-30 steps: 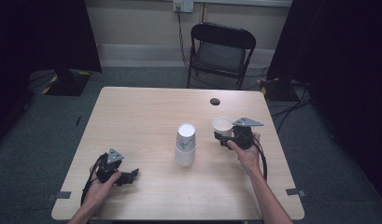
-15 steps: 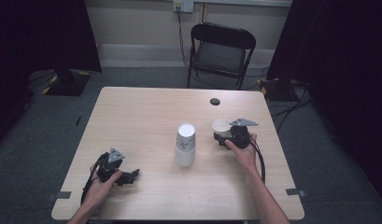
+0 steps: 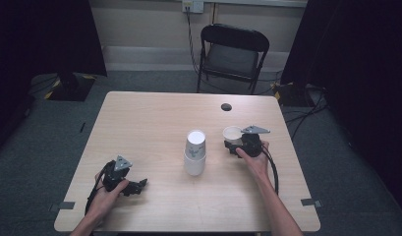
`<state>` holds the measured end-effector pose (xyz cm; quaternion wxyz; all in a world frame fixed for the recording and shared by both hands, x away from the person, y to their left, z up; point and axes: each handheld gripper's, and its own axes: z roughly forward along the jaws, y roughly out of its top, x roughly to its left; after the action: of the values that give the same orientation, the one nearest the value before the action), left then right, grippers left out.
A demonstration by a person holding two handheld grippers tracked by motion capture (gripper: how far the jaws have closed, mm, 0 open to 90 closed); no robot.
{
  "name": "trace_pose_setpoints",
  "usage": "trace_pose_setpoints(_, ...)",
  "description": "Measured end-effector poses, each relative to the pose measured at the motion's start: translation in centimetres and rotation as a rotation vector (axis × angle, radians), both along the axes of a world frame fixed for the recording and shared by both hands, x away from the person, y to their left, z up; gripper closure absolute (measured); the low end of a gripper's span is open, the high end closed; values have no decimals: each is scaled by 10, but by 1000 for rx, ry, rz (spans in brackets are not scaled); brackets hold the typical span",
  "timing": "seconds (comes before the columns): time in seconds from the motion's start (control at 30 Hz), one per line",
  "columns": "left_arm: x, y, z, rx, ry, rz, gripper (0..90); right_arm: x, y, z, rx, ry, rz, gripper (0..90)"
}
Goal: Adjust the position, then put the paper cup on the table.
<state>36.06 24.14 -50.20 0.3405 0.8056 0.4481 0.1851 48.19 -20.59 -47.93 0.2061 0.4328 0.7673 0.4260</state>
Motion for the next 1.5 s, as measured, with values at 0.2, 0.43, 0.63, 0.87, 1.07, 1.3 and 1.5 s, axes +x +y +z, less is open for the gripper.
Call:
trace_pose_setpoints(0.2, 0, 0, 0, 0, 0, 0, 0, -1, -1, 0, -7, -1, 1, 283)
trace_pose_setpoints(0.43, 0, 0, 0, 0, 1, 0, 0, -7, -6, -4, -14, 17, -3, 285)
trace_pose_setpoints(0.63, 1, 0, 0, 3, 1, -7, 0, -8, -6, -4, -12, 26, -8, 273)
trace_pose_setpoints(0.87, 1, 0, 0, 3, 1, -7, 0, -10, -8, -3, 6, 58, -9, 144)
trace_pose_setpoints(1.07, 1, 0, 0, 3, 1, -7, 0, -19, -14, 2, 24, 68, -6, 144)
trace_pose_setpoints(1.3, 0, 0, 0, 1, -1, -3, 0, -37, -23, 13, 5, 67, -4, 143)
trace_pose_setpoints(1.5, 0, 0, 0, 1, -1, -3, 0, -59, -35, 25, 15, 66, -10, 144)
